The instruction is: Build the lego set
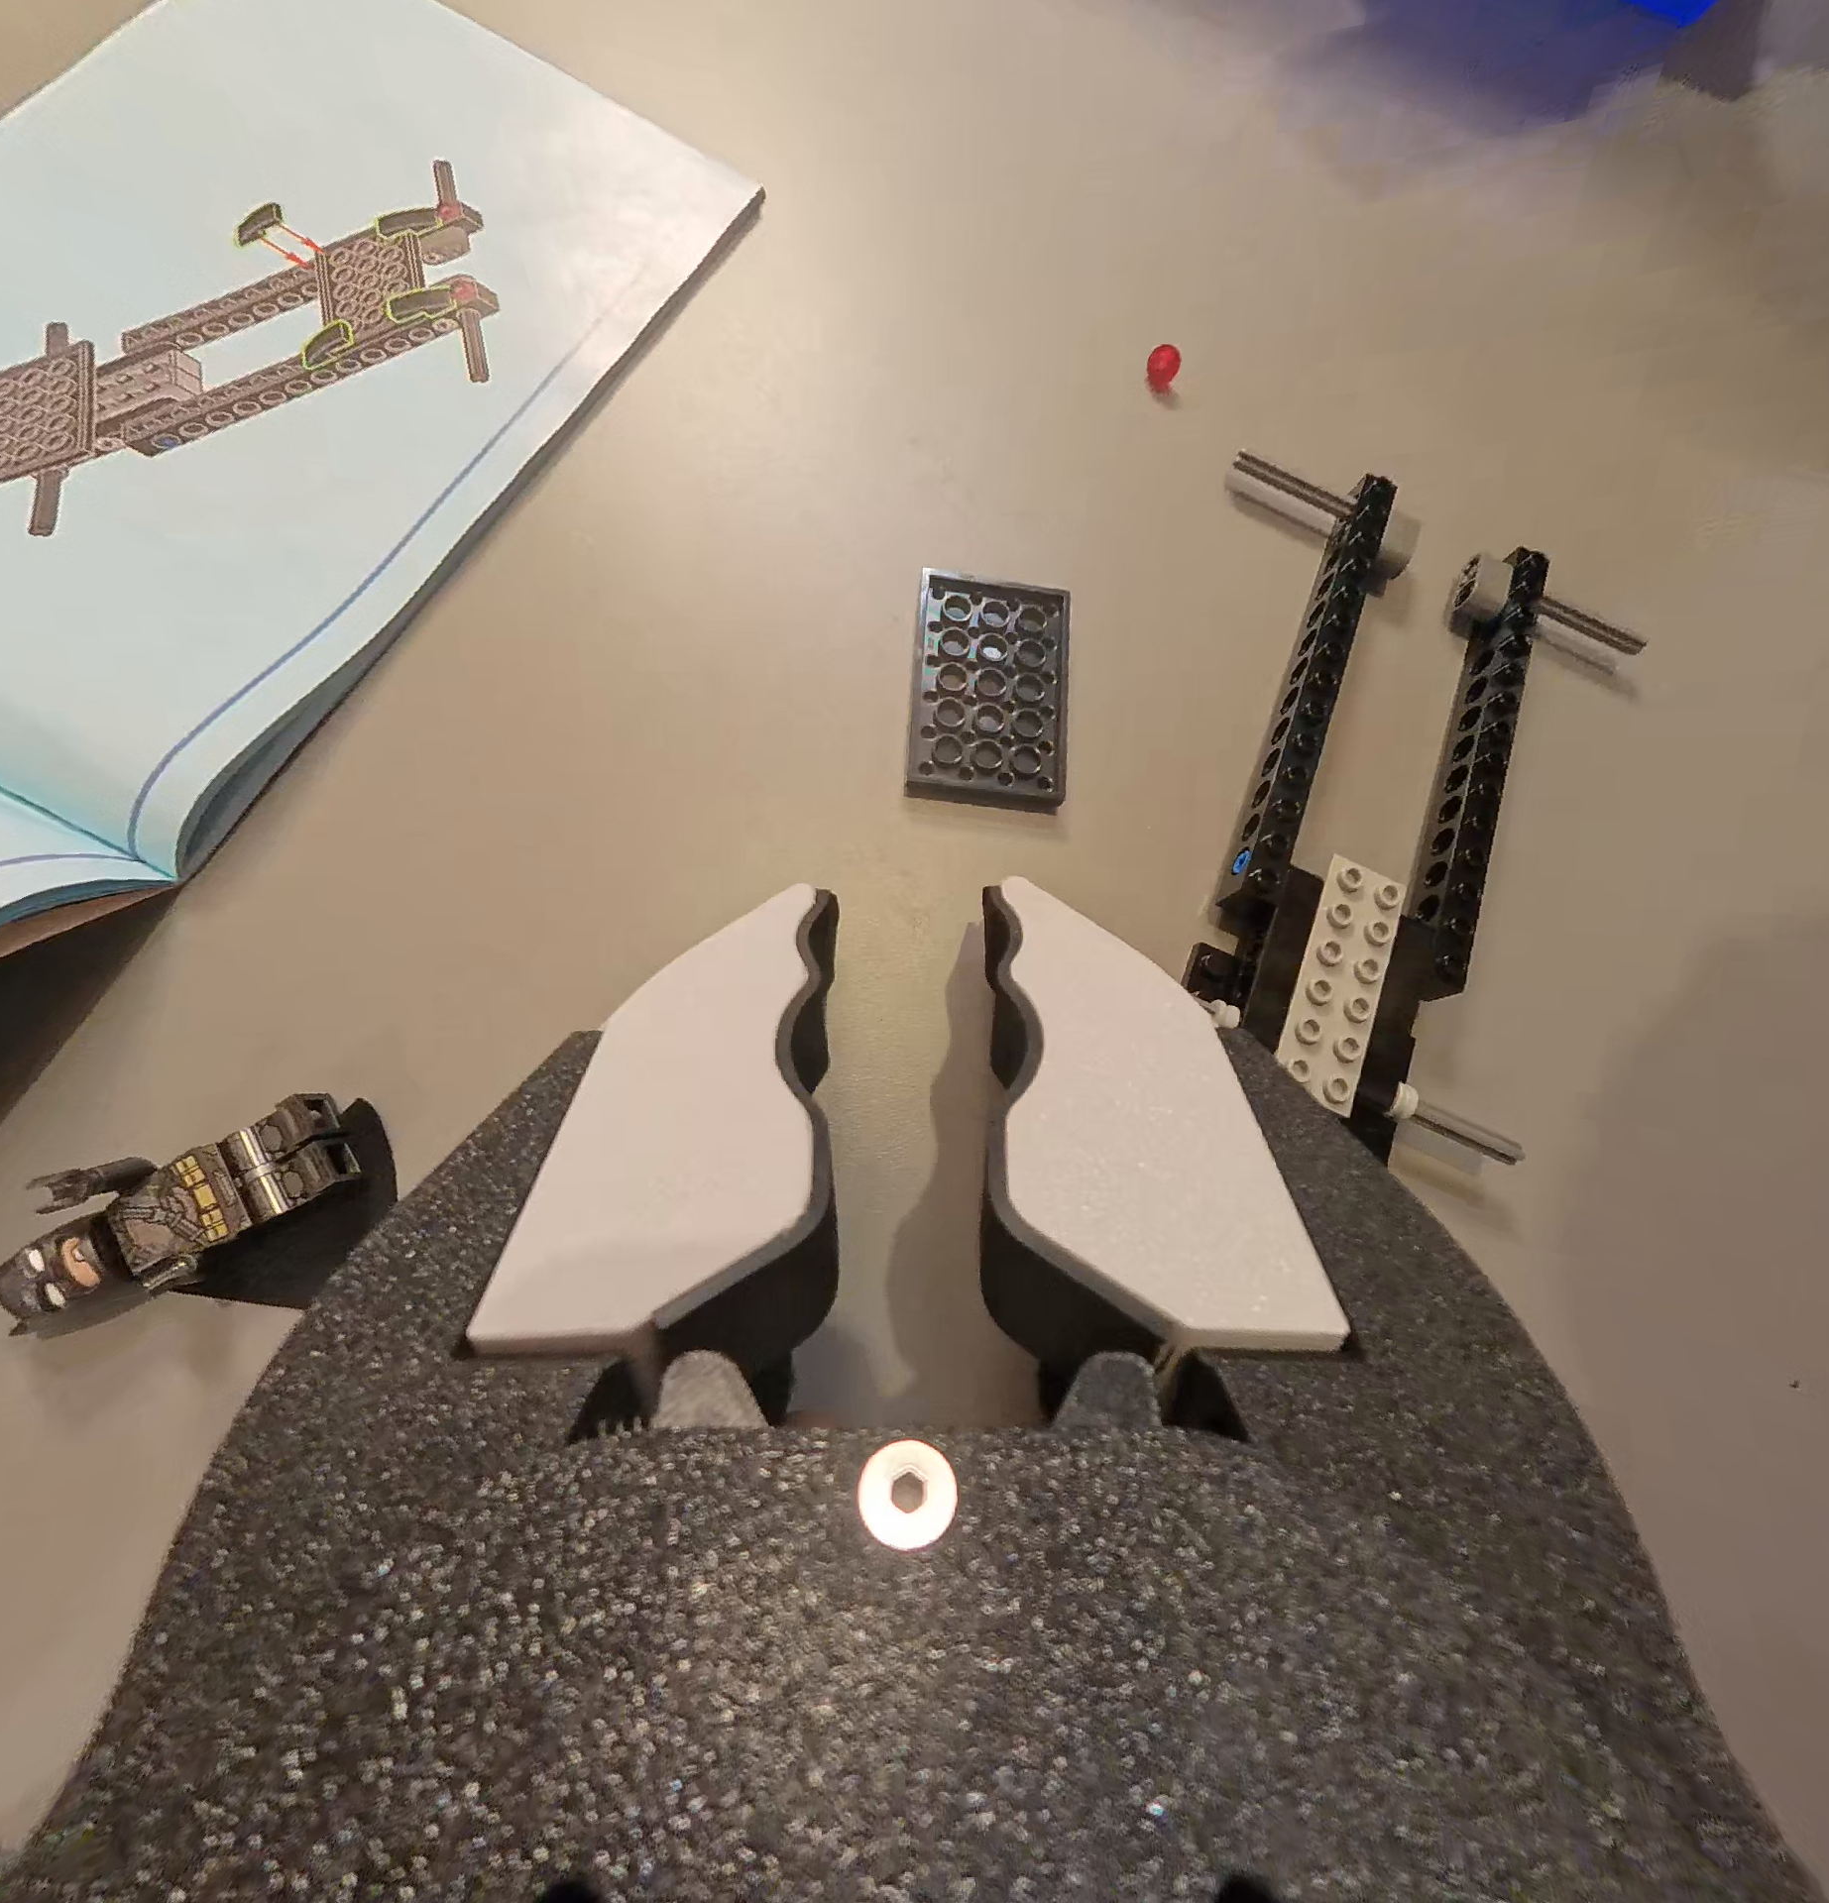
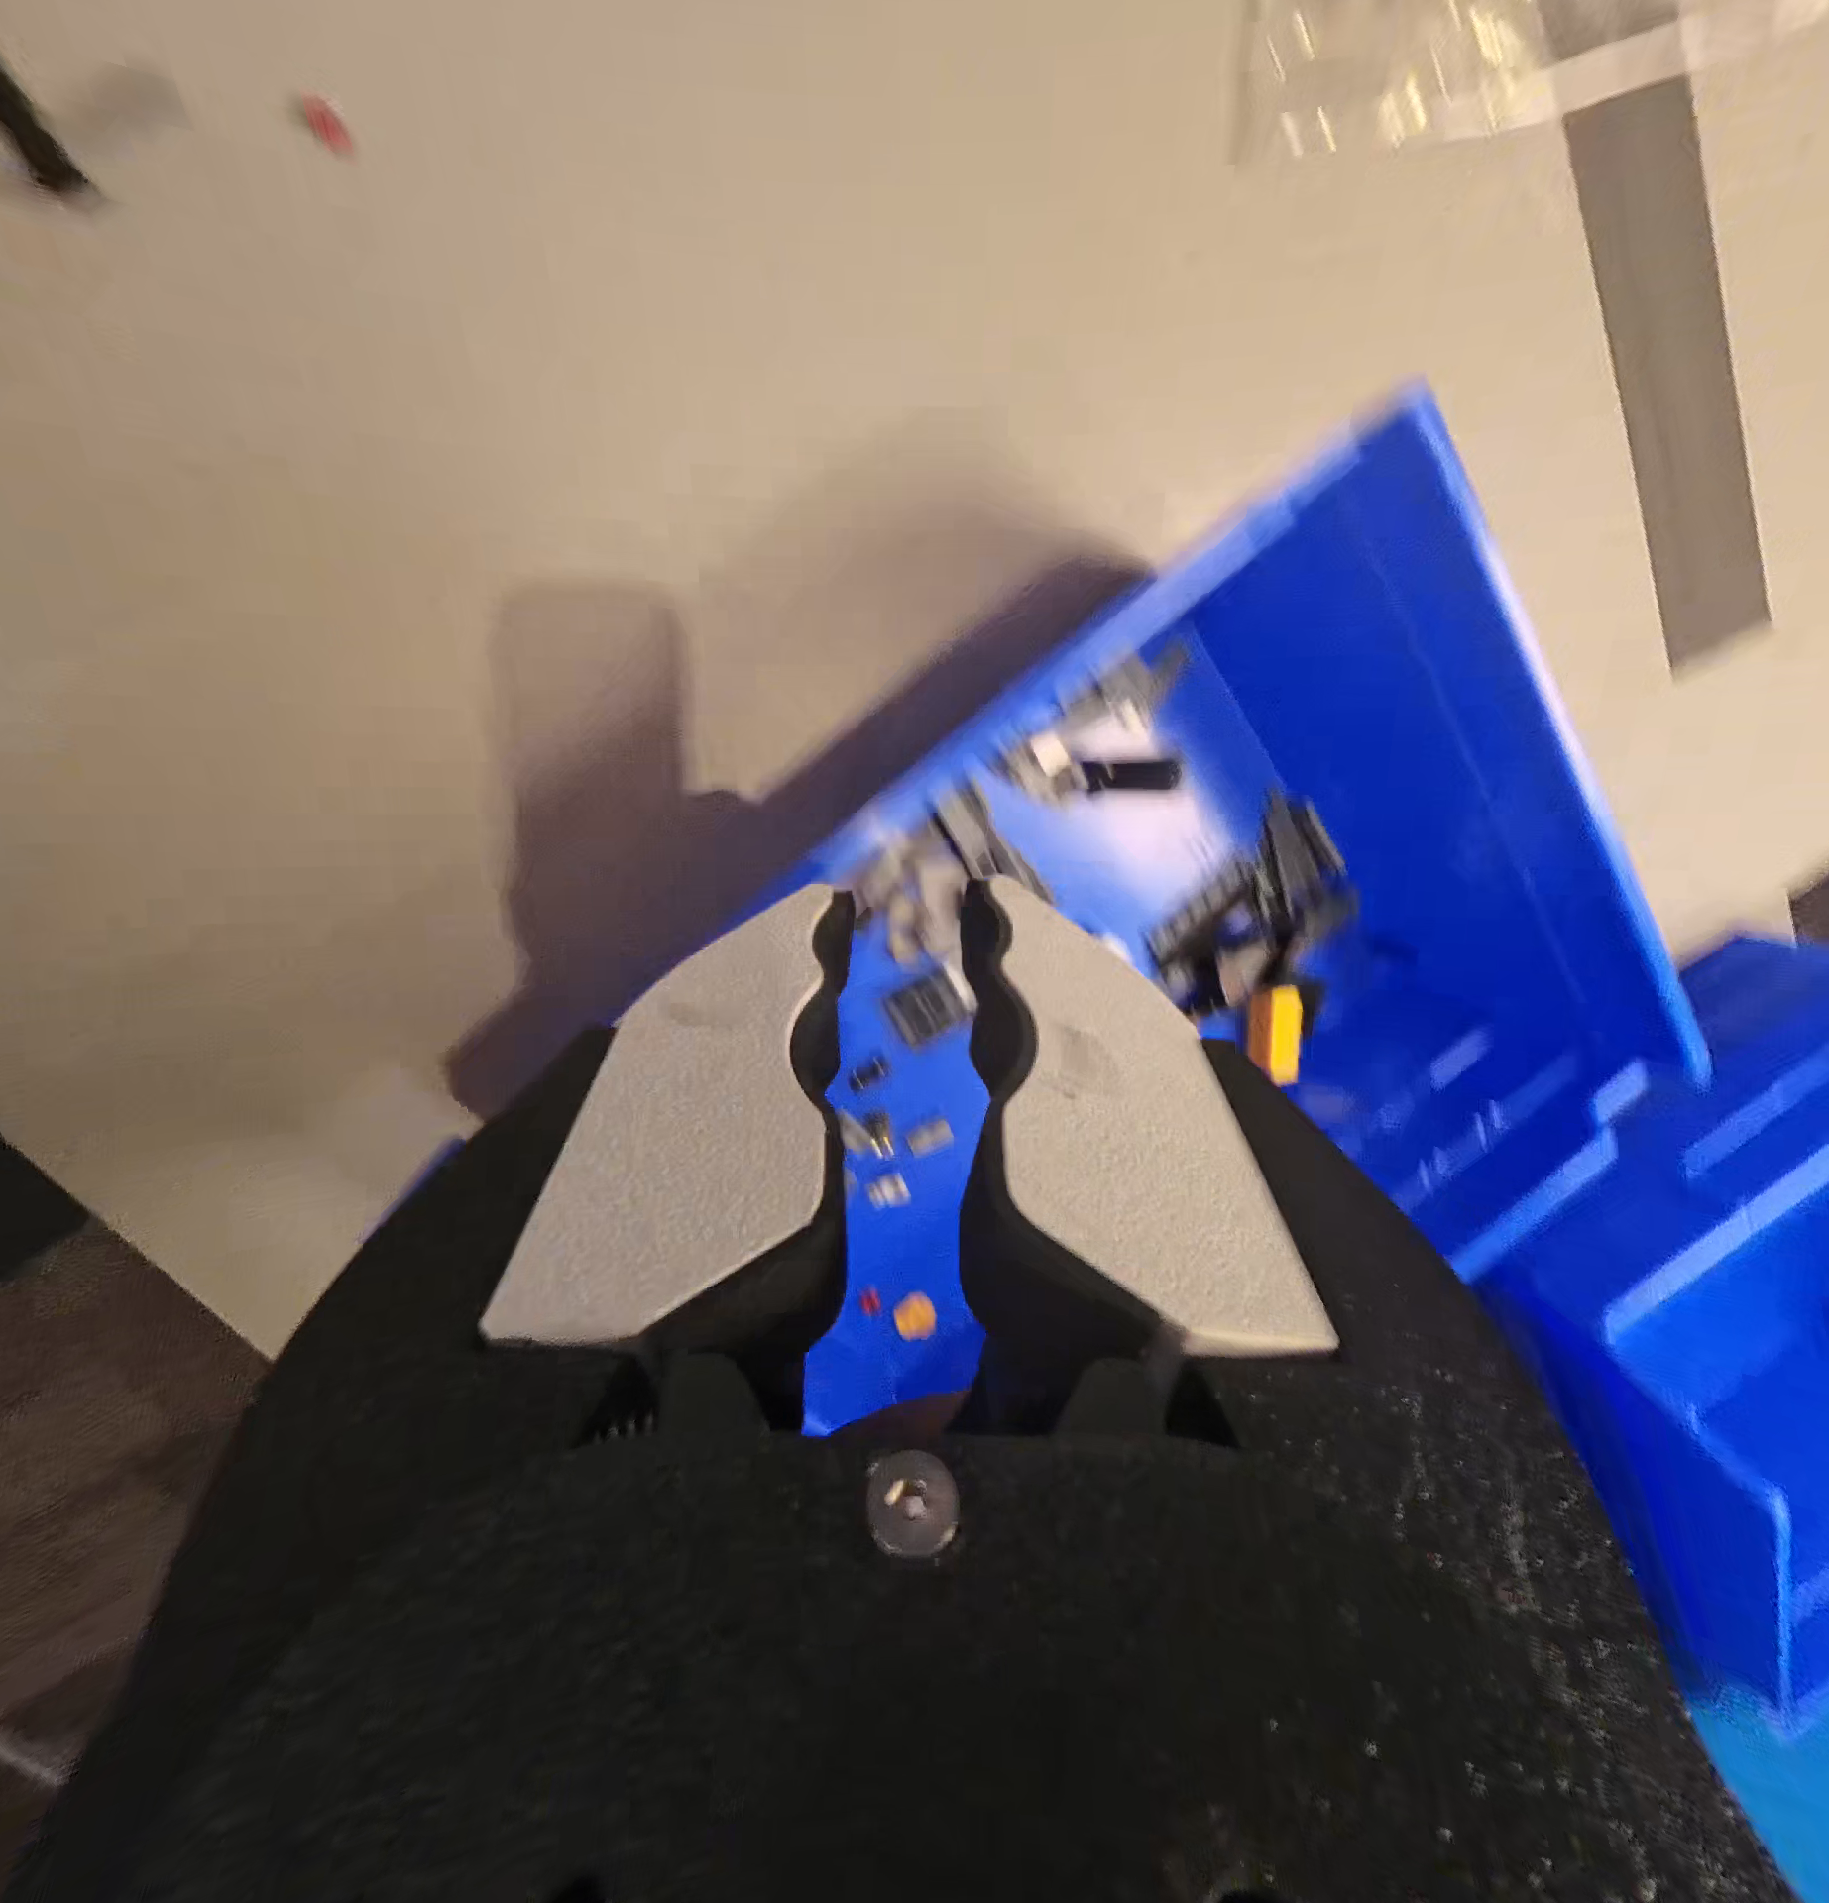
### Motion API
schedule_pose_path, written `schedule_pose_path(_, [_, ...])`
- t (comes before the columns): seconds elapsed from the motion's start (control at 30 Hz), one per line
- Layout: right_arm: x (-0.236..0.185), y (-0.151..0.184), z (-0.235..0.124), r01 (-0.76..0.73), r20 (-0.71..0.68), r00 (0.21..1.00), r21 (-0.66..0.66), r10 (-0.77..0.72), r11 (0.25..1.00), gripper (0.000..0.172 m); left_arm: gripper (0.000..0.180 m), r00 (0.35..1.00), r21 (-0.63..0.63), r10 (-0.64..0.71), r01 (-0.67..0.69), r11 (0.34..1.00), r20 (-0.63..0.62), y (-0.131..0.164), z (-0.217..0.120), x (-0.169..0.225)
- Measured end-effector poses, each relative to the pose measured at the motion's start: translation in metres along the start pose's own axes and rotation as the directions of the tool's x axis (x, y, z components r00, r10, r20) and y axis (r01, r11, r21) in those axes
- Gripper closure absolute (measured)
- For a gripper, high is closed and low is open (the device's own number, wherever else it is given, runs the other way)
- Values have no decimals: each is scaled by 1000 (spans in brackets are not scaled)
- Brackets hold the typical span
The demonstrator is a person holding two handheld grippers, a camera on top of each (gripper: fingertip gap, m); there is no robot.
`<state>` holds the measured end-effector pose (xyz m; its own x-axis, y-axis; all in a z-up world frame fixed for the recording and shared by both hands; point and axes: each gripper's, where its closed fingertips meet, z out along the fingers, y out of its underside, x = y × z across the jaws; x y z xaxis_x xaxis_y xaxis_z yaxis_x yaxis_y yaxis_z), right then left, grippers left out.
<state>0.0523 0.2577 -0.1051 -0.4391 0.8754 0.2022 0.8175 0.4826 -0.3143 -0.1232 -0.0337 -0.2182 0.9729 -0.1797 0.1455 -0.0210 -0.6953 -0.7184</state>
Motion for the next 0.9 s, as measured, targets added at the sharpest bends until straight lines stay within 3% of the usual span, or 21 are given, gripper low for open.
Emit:
schedule_pose_path(0.07, [18,40,-3,-62,-40,997,-55,60,997,151,153,1000,-3,-14,14,1000,-7,0,0,-1])
schedule_pose_path(0.17, [16,93,7,-117,29,992,-151,123,982,151,153,999,-15,-37,37,999,-15,1,2,-2])
schedule_pose_path(0.33, [-10,148,32,42,161,987,-294,6,955,154,154,997,-2,-74,74,997,-30,0,0,-5])
schedule_pose_path(0.57, [-21,162,59,66,235,972,-302,7,951,157,154,998,-10,-55,55,998,-4,1,1,-5])
schedule_pose_path(0.9, [-21,160,68,92,236,971,-274,-25,957,162,154,997,-3,-75,75,997,7,0,1,-8])
